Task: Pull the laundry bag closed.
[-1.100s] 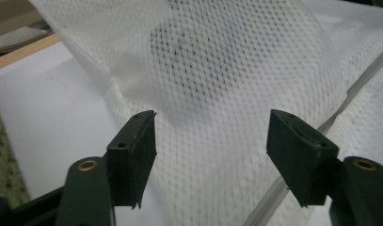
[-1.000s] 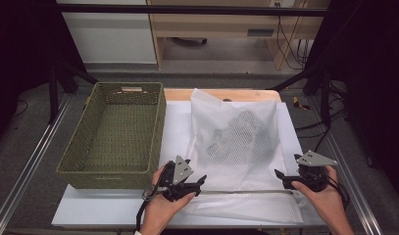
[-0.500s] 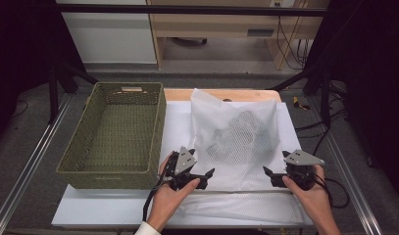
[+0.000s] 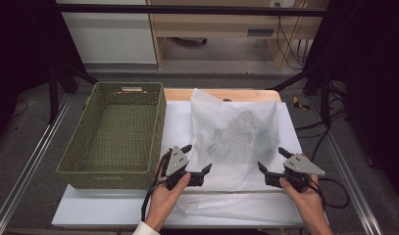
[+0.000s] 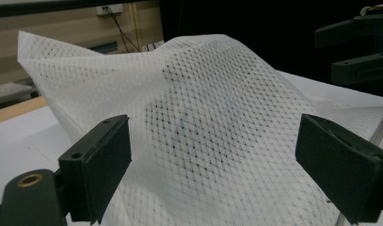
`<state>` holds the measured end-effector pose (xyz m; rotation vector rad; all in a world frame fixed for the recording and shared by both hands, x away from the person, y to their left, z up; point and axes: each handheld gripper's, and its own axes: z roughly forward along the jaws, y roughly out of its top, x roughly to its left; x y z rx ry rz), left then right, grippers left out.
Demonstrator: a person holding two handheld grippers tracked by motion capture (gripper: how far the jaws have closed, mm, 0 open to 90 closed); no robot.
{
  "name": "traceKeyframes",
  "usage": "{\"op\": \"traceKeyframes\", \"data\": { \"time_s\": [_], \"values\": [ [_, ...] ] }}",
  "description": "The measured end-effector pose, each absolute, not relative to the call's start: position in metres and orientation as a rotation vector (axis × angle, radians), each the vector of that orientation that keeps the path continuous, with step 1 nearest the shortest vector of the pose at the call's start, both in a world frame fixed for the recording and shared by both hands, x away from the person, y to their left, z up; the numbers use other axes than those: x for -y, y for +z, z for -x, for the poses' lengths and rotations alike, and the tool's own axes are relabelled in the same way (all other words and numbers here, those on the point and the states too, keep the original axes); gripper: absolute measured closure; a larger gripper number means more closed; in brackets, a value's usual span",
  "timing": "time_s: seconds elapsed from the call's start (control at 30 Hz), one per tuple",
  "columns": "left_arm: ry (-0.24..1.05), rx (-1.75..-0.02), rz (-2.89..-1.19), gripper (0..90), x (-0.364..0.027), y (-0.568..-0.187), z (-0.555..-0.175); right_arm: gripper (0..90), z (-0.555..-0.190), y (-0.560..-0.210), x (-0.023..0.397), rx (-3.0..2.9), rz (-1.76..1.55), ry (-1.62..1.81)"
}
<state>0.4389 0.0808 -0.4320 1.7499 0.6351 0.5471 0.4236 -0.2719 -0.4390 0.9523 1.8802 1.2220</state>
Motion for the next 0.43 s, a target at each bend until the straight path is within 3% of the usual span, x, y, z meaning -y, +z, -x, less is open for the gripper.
{"op": "traceKeyframes", "data": {
  "time_s": [0.43],
  "values": [
    [0.577,-0.617,-1.694,8.5,-0.082,-0.433,-0.425,12.7,-0.404,-0.448,0.29,-1.816,-0.97,1.244]
  ]
}}
